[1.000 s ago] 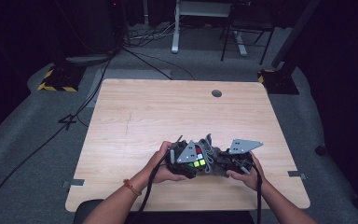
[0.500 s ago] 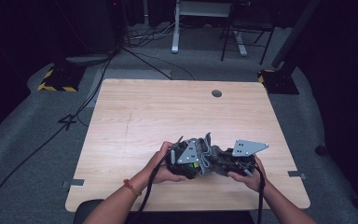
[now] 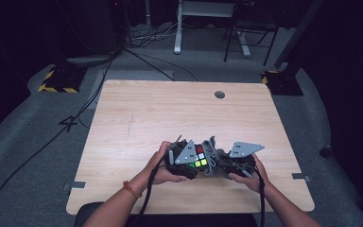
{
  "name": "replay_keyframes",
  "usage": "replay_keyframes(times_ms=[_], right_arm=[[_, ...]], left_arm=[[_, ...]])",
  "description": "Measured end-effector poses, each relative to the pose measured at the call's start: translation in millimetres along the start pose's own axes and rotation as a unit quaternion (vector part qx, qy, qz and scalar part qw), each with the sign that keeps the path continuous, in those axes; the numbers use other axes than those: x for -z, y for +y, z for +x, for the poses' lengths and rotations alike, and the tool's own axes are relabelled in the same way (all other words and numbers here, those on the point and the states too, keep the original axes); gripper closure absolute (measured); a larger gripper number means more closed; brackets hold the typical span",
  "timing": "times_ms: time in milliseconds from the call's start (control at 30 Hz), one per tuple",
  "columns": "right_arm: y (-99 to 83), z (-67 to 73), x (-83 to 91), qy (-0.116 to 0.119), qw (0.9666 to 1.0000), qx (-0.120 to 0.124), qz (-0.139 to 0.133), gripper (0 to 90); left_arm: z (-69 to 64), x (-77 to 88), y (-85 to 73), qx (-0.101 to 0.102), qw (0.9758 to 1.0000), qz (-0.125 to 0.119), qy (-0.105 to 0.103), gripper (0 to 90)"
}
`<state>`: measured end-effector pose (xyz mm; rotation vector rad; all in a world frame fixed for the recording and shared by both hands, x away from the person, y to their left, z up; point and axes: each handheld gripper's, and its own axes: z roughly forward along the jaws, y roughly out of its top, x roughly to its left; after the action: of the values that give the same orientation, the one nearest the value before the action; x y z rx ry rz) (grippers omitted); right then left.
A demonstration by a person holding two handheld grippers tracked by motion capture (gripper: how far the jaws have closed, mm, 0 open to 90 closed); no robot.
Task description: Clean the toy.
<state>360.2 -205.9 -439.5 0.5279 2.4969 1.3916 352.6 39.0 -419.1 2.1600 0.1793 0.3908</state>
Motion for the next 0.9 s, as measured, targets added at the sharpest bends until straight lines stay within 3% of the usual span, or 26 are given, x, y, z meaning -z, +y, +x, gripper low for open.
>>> replay_keyframes(times_ms=[167, 367, 467, 567, 733, 767, 800, 900], right_arm=[[10.6, 7.9, 10.7, 0.011, 0.9992, 0.011, -0.038, 77.9], [11.3, 8.0, 10.7, 0.005, 0.9992, 0.017, -0.035, 77.8], [4.2, 5.0, 2.1, 0.004, 0.9999, 0.002, -0.013, 77.9], [-2.4, 2.0, -6.6, 0.001, 0.9999, -0.004, 0.014, 77.9], [1.0, 1.5, -1.4, 0.000, 1.0000, -0.002, 0.002, 77.9], [5.0, 3.6, 4.7, 0.009, 0.9998, -0.004, -0.018, 77.9], [5.0, 3.6, 4.7, 0.009, 0.9998, -0.004, -0.018, 77.9], [10.5, 9.4, 9.0, 0.000, 0.9996, 0.012, -0.027, 77.9]], left_arm=[[-0.9, -6.6, -2.1, 0.002, 0.9999, 0.013, -0.006, 33.1], [-4.4, -6.7, 0.1, -0.005, 0.9999, 0.013, -0.003, 33.1], [-4.8, -5.8, -0.4, -0.008, 0.9998, 0.018, -0.004, 33.1], [-3.4, -2.3, 0.6, -0.004, 1.0000, 0.004, -0.006, 33.1], [-1.0, -2.6, -0.6, 0.000, 1.0000, 0.004, -0.008, 33.1], [-2.1, -6.5, -1.4, -0.002, 0.9999, 0.012, -0.007, 33.1], [-2.1, -6.5, -1.4, -0.002, 0.9999, 0.012, -0.007, 33.1], [-3.6, -7.7, -0.3, -0.008, 0.9998, 0.015, -0.009, 33.1]])
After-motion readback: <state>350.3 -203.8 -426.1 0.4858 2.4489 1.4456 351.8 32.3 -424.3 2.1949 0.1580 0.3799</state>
